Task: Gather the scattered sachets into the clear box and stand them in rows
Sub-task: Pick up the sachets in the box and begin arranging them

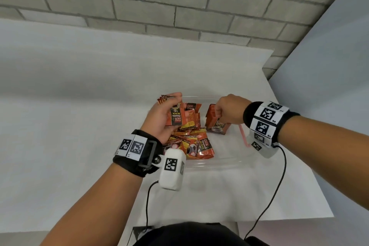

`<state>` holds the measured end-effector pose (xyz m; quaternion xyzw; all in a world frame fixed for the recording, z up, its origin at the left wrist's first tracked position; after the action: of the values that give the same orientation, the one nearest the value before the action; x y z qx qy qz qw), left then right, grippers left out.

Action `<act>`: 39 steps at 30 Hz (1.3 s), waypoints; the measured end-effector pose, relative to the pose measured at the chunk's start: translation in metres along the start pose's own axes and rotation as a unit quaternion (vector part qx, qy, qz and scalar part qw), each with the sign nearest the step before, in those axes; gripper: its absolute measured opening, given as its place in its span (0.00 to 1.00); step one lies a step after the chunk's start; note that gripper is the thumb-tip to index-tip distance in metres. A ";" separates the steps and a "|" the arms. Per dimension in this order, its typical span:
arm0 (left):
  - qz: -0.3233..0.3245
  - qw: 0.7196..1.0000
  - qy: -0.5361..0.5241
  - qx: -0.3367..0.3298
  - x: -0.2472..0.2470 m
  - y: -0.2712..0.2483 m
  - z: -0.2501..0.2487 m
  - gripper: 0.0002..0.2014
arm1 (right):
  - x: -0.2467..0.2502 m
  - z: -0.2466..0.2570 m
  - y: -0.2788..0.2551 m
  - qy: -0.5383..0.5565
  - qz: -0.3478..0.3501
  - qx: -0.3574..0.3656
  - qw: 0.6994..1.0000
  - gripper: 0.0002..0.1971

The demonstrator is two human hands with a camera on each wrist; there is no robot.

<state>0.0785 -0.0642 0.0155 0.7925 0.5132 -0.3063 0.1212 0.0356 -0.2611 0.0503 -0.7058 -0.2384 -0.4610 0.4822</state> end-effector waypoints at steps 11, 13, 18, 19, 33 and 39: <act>0.008 1.000 0.009 0.002 0.007 -0.001 -0.002 0.07 | -0.014 0.003 0.006 -0.064 -0.033 -0.002 0.997 0.08; 0.010 1.000 0.012 0.002 0.006 0.000 -0.002 0.08 | -0.015 0.003 0.006 -0.074 -0.033 -0.001 0.997 0.09; 0.014 1.000 0.012 0.006 0.003 0.001 -0.001 0.09 | -0.016 0.004 0.004 -0.089 -0.038 0.008 0.995 0.10; 0.012 1.000 0.012 0.007 0.003 0.001 -0.001 0.08 | -0.016 0.004 0.004 -0.090 -0.039 0.008 0.995 0.09; -0.004 1.000 0.022 0.006 -0.003 0.001 0.001 0.11 | 0.030 -0.043 -0.024 0.310 -0.099 -0.023 0.945 0.08; 0.047 0.998 0.046 -0.010 -0.028 0.000 0.004 0.17 | 0.007 -0.010 -0.062 0.474 0.053 0.045 0.878 0.11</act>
<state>0.0688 -0.0868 0.0298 0.8276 0.4837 -0.2586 0.1195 -0.0140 -0.2442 0.0859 -0.3917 0.0360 -0.7028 0.5927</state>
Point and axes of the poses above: each hand's wrist, its own y-axis towards the middle knuckle, its own x-axis out of the back of the hand, z = x × y, the point moved 1 cm from there along y, towards the middle knuckle, and after that the axes turned 15 degrees about -x, right-handed, at the moved point
